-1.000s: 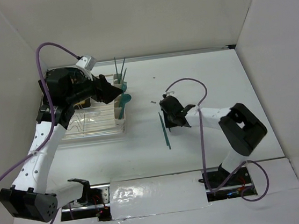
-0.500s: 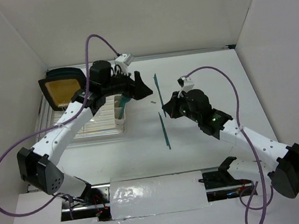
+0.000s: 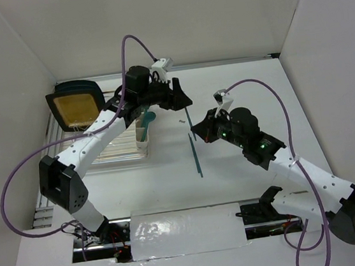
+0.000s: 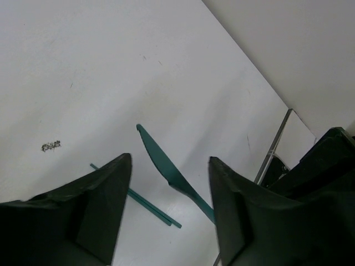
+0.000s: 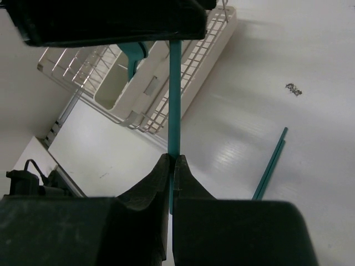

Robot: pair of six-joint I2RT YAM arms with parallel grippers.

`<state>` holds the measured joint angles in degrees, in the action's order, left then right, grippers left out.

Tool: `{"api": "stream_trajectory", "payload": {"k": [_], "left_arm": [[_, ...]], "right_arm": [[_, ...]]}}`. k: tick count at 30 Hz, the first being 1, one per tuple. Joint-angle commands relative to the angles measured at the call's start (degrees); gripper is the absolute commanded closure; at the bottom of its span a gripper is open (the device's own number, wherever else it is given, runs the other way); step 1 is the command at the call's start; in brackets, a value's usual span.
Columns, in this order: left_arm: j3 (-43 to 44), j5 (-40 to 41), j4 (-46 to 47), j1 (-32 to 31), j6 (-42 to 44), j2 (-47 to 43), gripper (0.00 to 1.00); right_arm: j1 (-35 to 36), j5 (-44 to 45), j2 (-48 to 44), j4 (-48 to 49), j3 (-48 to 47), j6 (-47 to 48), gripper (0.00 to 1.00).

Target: Sort the eating utensils into containers

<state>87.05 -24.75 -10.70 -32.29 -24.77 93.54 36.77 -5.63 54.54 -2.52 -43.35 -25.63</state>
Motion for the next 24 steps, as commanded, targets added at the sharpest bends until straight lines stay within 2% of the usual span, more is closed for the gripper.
{"api": "stream_trajectory", "payload": {"k": [1, 3, 5, 6, 7, 8, 10, 11, 12, 14, 15, 18, 19, 20, 21, 22, 24], "left_arm": [[3.74, -0.82, 4.11, -0.93, -1.07, 1.47, 0.34], [5.67, -1.35, 3.06, -1.45, -0.63, 3.14, 0.39], [7.25, -2.41, 2.18, -1.72, -0.62, 4.28, 0.50], [8.91, -3.01, 1.83, -1.72, -0.36, 5.42, 0.61], [8.93, -4.06, 1.82, -1.72, -0.36, 5.43, 0.61], [9.19, -4.08, 1.74, -1.63, -0.54, 5.69, 0.70], [9.55, -5.30, 2.35, -1.72, -0.19, 6.13, 0.77], [9.89, -5.57, 2.35, -1.72, -0.01, 6.31, 0.87], [10.07, -5.92, 2.35, -1.63, 0.16, 6.22, 0.92], [10.78, -6.18, 2.61, -1.72, 0.69, 6.31, 1.00], [11.04, -6.18, 2.61, -1.63, 0.87, 6.05, 1.00], [11.65, -4.87, 2.26, -1.37, 2.71, 5.87, 1.00], [12.35, -4.34, 1.48, -0.93, 3.58, 5.26, 1.00], [12.62, -4.51, 1.47, -0.06, 3.68, 4.99, 1.00], [12.54, -5.21, 1.38, -0.22, 4.03, 4.29, 1.00], [12.80, -5.74, 1.64, 2.73, 3.95, 3.76, 1.00], [13.50, -7.84, 1.65, 6.52, 4.12, 1.66, 1.00]], "right_arm": [[0.32, -1.32, -1.46, 3.67, -0.06, 1.11, 1.00], [0.40, -1.32, -1.55, 3.67, -0.06, 1.02, 1.00], [0.23, 0.17, -2.25, 3.05, -0.67, 0.67, 0.99], [0.40, 0.70, -3.03, 2.44, -0.68, 0.58, 0.98], [0.32, 0.71, -3.13, 2.44, -0.68, 0.49, 0.98], [0.32, 1.40, -3.13, 1.57, -1.38, 0.66, 0.98], [0.40, 2.11, -3.22, -0.02, -2.00, 0.14, 0.95], [0.32, 2.90, -3.39, -1.07, -2.78, 0.05, 0.94], [0.32, 3.43, -3.39, -1.60, -3.49, -0.21, 0.93], [0.32, 3.95, -3.39, -3.18, -4.10, -0.56, 0.91], [0.40, 4.57, -3.22, -3.80, -4.11, -0.83, 0.88], [0.31, 6.58, -2.52, -8.08, -7.35, -1.88, 0.51], [0.40, 7.38, -2.34, -9.76, -9.45, -2.06, 0.25], [0.32, 8.43, -2.34, -11.61, -10.69, -2.32, 0.16], [0.32, 9.48, -2.51, -15.02, -11.74, -2.67, 0.12], [0.40, 11.41, -2.95, -16.53, -13.49, -2.76, 0.03], [0.40, 13.35, -4.70, -19.95, -14.22, -2.67, 0.00]]}}
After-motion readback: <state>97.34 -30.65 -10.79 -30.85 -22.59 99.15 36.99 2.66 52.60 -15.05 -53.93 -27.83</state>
